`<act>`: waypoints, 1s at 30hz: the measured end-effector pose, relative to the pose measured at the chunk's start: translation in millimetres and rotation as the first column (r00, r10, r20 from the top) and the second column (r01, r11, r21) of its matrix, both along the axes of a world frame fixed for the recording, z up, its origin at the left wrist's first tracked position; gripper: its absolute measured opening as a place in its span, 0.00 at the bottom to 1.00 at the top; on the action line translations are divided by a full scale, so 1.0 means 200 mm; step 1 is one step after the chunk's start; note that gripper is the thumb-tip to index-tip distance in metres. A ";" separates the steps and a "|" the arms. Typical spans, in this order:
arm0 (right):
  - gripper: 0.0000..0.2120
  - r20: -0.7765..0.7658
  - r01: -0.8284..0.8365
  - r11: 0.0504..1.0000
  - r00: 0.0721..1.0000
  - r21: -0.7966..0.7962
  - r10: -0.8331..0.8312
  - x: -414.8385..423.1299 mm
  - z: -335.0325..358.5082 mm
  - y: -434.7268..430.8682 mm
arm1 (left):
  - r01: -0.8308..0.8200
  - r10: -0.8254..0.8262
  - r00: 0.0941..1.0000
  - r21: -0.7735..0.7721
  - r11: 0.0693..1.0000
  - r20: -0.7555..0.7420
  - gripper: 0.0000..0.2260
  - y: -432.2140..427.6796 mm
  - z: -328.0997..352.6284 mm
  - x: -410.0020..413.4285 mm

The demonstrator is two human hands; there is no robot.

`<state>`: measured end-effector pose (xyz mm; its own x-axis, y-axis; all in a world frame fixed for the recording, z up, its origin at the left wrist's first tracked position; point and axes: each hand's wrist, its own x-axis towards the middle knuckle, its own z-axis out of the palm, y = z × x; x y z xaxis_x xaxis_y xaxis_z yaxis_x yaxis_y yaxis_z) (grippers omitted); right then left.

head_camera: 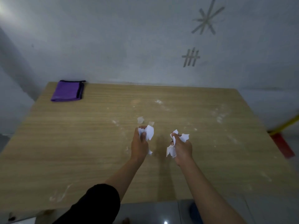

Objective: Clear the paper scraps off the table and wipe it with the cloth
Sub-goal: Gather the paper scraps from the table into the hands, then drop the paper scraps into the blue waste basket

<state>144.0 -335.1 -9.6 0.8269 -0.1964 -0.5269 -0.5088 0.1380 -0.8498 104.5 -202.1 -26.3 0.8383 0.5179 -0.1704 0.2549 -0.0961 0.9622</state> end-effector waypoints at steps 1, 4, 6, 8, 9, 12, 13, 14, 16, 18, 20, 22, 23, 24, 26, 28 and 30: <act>0.03 0.003 0.024 1.000 1.000 0.004 -0.024 0.00 0.01 -0.07 | 0.027 -0.028 1.000 -0.003 1.000 -0.006 0.09 -0.07 0.01 0.01; 0.04 0.015 0.096 0.995 0.995 -0.007 -0.096 -0.03 0.03 -0.33 | 0.130 -0.130 0.991 -0.013 0.991 -0.004 0.07 -0.30 0.00 0.02; 0.06 0.013 0.146 0.989 0.989 -0.005 -0.146 -0.06 0.04 -0.53 | 0.177 -0.177 0.984 -0.034 0.984 -0.005 0.05 -0.48 0.00 0.02; 0.05 0.005 0.183 0.983 0.983 -0.005 -0.183 -0.09 0.04 -0.73 | 0.195 -0.195 0.981 -0.051 0.979 0.005 0.08 -0.67 -0.01 0.01; 0.04 0.000 0.190 0.982 0.982 -0.006 -0.190 -0.10 0.03 -0.82 | 0.205 -0.204 0.979 -0.061 0.977 0.017 0.10 -0.77 -0.01 0.00; 0.03 -0.016 0.188 0.982 0.982 -0.016 -0.189 -0.16 0.01 -1.09 | 0.237 -0.235 0.971 -0.081 0.968 0.031 0.11 -1.07 -0.07 -0.04; 0.04 -0.022 0.189 0.982 0.982 -0.018 -0.189 -0.18 0.00 -1.18 | 0.238 -0.238 0.971 -0.093 0.967 0.013 0.09 -1.16 -0.08 -0.06; 0.03 -0.034 0.184 0.983 0.982 -0.017 -0.184 -0.21 -0.02 -1.26 | 0.237 -0.238 0.971 -0.096 0.967 -0.003 0.09 -1.26 -0.11 -0.07; 0.06 -0.070 0.160 0.987 0.984 -0.028 -0.162 -0.25 -0.05 -1.40 | 0.219 -0.223 0.974 -0.101 0.970 -0.029 0.11 -1.44 -0.17 -0.11; 0.11 -0.098 0.139 0.990 0.985 -0.038 -0.142 -0.30 -0.10 -1.54 | 0.203 -0.209 0.976 -0.092 0.975 -0.058 0.15 -1.62 -0.24 -0.16; 0.13 -0.114 0.140 0.989 0.983 -0.050 -0.145 -0.35 -0.15 -1.66 | 0.219 -0.226 0.972 -0.105 0.970 -0.062 0.16 -1.76 -0.29 -0.23; 0.10 -0.110 0.205 0.977 0.972 -0.055 -0.210 -0.40 -0.21 -1.77 | 0.234 -0.245 0.968 -0.156 0.960 -0.052 0.17 -1.89 -0.34 -0.31; 0.09 -0.110 0.250 0.967 0.961 -0.042 -0.253 -0.42 -0.25 -1.82 | 0.242 -0.256 0.965 -0.173 0.955 -0.064 0.18 -1.95 -0.37 -0.34; 0.09 -0.118 0.293 0.956 0.949 -0.020 -0.293 -0.44 -0.30 -1.86 | 0.251 -0.269 0.959 -0.182 0.951 -0.084 0.18 -2.00 -0.41 -0.37; 0.06 -0.159 0.343 0.939 0.927 0.000 -0.339 -0.48 -0.41 -1.93 | 0.265 -0.291 0.950 -0.196 0.944 -0.113 0.16 -2.07 -0.49 -0.41; 0.06 -0.210 0.329 0.944 0.922 -0.024 -0.327 -0.52 -0.56 -1.98 | 0.260 -0.286 0.950 -0.190 0.947 -0.124 0.13 -2.12 -0.60 -0.43; 0.08 -0.242 0.309 0.951 0.920 -0.032 -0.307 -0.53 -0.73 -2.03 | 0.233 -0.262 0.952 -0.180 0.956 -0.157 0.14 -2.17 -0.74 -0.43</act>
